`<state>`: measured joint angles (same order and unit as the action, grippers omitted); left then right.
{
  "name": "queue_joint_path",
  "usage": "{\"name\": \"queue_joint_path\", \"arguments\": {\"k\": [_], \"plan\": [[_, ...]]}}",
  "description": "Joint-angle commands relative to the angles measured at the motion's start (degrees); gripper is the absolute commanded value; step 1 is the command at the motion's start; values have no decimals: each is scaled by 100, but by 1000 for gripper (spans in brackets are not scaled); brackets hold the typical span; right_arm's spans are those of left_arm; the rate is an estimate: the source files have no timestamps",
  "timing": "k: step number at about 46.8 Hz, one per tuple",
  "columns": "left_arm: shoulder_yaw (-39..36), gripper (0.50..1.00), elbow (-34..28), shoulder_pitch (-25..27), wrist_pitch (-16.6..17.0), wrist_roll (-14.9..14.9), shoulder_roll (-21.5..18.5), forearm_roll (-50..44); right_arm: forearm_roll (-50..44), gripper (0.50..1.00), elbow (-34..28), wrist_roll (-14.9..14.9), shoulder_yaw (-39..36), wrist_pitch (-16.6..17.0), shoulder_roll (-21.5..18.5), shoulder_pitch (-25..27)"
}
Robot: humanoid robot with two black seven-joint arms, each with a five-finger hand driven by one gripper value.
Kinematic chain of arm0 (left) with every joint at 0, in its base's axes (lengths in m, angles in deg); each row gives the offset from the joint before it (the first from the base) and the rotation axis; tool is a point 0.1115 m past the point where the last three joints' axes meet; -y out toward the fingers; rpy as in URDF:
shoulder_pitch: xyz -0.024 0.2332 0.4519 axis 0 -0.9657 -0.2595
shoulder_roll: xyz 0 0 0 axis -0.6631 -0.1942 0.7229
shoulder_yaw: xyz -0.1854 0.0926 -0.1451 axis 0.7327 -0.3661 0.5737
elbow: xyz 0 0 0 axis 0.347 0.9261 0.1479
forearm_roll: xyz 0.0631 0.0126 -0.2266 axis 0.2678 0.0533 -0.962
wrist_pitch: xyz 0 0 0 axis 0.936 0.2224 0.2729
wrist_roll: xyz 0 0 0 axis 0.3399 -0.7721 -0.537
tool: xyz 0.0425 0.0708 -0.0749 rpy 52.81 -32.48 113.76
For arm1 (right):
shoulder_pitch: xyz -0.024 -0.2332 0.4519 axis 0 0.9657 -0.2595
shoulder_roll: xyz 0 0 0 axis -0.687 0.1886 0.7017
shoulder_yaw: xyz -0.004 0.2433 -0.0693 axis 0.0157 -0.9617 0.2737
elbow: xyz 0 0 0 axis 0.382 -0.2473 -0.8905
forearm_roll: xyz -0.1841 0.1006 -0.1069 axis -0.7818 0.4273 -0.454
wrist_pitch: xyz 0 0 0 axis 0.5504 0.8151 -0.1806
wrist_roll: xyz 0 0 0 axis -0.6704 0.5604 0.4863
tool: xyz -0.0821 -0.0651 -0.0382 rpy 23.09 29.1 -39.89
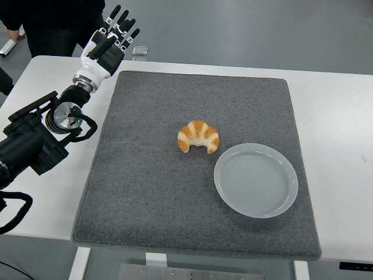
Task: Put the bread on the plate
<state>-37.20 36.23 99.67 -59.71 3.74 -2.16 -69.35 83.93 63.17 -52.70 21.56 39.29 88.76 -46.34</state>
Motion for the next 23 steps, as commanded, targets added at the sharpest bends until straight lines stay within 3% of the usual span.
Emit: {"name": "queue_joint_path", "arguments": {"k": [1,13,23], "plan": [[-8,1000,-8,-14,-1,53,0,11,0,952,-4,0,0,0,0,0],[-44,1000,62,266,60,88,-166,678,0,952,5,0,0,0,0,0],[-210,1000,62,636,8,44,-325,2725,0,954,5,0,0,0,0,0]]}}
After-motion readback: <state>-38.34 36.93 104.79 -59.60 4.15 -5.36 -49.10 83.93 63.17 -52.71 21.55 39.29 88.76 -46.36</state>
